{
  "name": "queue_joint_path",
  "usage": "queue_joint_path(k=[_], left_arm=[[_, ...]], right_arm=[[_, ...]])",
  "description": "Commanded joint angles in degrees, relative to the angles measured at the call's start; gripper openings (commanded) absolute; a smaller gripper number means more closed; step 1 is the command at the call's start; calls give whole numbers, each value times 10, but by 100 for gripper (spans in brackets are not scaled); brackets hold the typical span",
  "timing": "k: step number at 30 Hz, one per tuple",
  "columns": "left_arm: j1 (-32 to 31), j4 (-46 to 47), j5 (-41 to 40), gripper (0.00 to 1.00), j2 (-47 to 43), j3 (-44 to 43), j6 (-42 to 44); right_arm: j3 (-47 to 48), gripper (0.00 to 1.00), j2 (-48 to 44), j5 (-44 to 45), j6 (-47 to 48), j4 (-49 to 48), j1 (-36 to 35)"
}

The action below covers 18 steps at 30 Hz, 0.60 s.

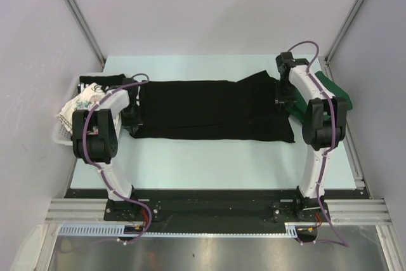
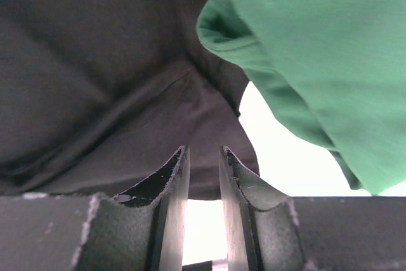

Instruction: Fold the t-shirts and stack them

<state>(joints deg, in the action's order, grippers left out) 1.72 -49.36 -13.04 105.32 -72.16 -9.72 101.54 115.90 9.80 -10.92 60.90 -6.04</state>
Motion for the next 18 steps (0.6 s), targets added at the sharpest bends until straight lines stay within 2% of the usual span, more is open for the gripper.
queue_joint_path(k=[1,12,18], left_arm=[[65,3,-109,0,-11,-19,-29],[65,3,-105,0,-7,-22,-29],[65,4,-104,0,-9,-21,-29]], right_arm=[[15,30,34,2,-6,25,-6],[5,37,67,-25,0,17,-7],[-9,36,87,-55,4,18,-7]])
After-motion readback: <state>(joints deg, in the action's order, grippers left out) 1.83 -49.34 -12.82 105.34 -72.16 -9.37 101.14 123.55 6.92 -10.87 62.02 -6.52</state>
